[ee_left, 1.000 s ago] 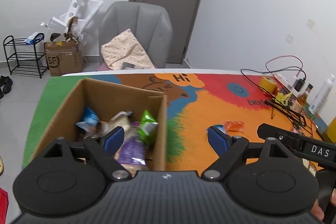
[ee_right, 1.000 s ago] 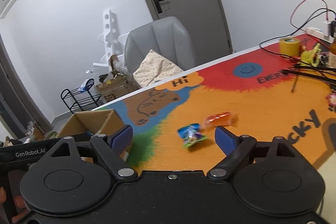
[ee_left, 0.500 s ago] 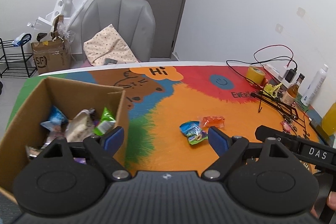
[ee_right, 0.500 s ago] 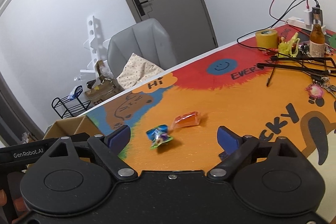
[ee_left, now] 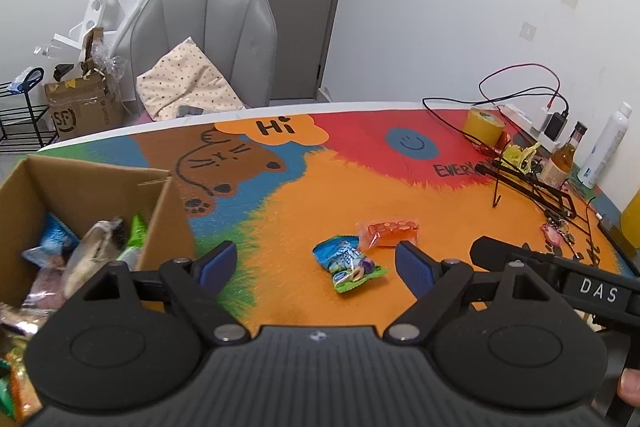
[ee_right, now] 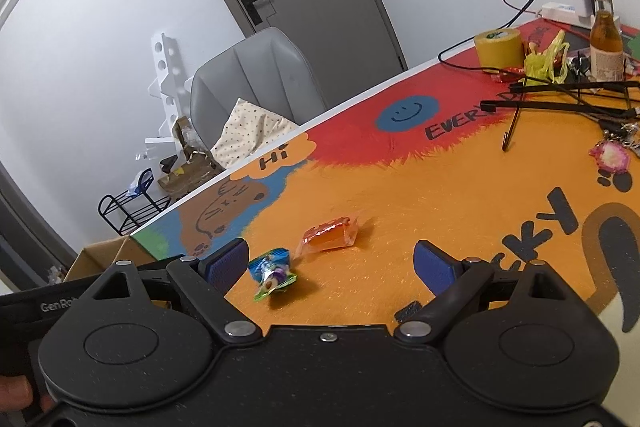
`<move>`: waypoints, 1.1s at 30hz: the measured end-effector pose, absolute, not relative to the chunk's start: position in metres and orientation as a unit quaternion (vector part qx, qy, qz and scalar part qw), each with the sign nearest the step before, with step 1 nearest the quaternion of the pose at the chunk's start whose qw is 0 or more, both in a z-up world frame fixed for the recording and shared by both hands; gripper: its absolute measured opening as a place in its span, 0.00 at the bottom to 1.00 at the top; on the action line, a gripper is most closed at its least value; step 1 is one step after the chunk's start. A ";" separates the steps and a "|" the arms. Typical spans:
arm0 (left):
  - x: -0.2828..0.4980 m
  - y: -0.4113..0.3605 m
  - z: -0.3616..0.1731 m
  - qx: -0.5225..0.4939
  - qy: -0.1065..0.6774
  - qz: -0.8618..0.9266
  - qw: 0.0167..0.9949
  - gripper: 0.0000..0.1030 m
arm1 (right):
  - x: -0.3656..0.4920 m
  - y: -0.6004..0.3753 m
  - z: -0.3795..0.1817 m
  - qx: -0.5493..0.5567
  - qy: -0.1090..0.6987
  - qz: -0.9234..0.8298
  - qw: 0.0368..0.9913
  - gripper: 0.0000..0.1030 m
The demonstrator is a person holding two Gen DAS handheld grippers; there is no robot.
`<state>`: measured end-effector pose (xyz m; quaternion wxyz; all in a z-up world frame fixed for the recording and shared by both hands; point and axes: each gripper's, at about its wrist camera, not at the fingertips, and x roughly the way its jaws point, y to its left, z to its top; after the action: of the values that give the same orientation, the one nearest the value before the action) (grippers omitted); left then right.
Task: Organize snacks
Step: 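Move both open grippers back to the blue pack and orange candy, then grasp the blue snack pack with the left gripper while the right grasps the orange candy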
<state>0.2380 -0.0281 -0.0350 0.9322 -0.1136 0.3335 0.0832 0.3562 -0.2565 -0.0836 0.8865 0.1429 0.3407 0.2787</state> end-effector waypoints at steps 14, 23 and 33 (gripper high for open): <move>0.295 -0.041 -0.076 -0.110 0.379 0.081 0.915 0.73 | 0.398 -0.253 -0.112 0.169 0.377 0.283 0.866 0.68; 0.317 -0.041 -0.099 -0.113 0.406 0.082 0.903 0.62 | 0.413 -0.245 -0.122 0.171 0.392 0.286 0.858 0.68; 0.316 -0.029 -0.100 -0.125 0.404 0.083 0.902 0.32 | 0.423 -0.221 -0.129 0.168 0.403 0.288 0.852 0.68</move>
<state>0.3157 -0.0294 -0.0999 0.9024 -0.1251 0.4039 0.0832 0.4227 -0.2206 -0.1293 0.8524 0.1680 0.4025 0.2885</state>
